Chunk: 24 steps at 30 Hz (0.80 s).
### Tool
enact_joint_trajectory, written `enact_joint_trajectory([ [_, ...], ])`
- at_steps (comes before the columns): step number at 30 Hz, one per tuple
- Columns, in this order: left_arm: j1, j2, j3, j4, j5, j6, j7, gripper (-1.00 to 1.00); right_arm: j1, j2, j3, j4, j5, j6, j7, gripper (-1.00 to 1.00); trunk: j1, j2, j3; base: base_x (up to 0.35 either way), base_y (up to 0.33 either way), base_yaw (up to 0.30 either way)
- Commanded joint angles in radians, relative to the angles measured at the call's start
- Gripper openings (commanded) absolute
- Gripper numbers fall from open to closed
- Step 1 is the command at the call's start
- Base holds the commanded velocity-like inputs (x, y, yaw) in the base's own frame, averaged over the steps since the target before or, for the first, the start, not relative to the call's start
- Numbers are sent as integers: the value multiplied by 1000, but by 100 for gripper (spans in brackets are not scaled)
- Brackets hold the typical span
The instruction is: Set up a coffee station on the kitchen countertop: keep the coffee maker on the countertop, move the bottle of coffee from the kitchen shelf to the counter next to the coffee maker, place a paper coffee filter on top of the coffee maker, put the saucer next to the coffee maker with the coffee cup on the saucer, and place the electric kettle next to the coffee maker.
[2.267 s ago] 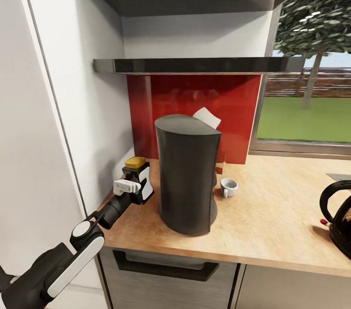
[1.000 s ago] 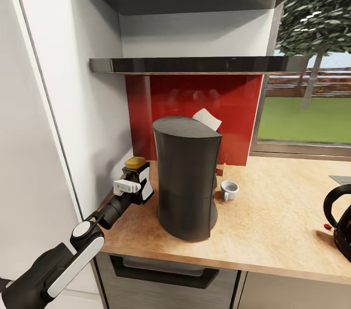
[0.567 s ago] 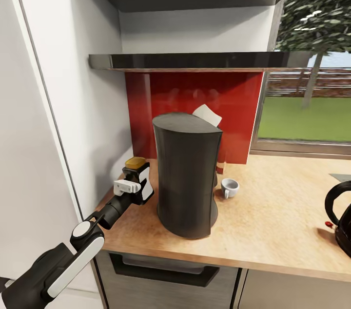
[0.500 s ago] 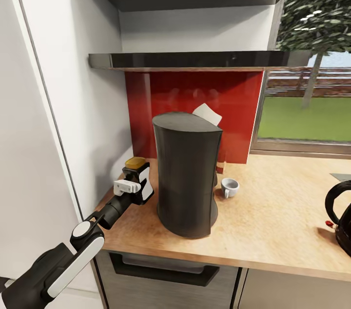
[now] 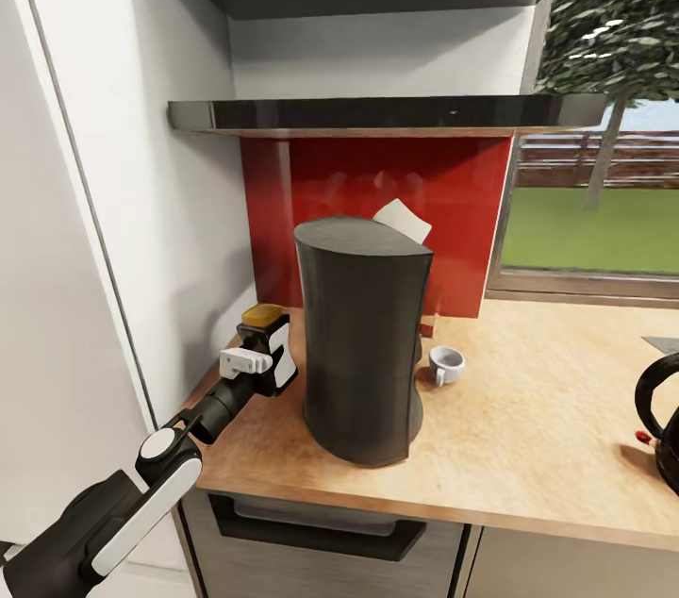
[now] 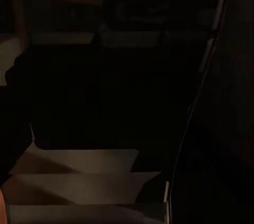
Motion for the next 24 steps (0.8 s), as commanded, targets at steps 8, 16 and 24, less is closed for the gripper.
enact_joint_trajectory([
  [8,-1,1,-3,0,7,0,8,-100,0,0,-9,0,8,-3,4,100,0,-1,-1,96,0,0],
  [16,-1,1,-5,8,7,0,8,-100,0,0,-9,0,8,-3,4,100,0,-1,-1,65,0,0],
  [24,-1,1,-5,11,7,0,8,-100,0,0,-9,0,8,-3,4,100,0,-1,-1,17,0,0],
])
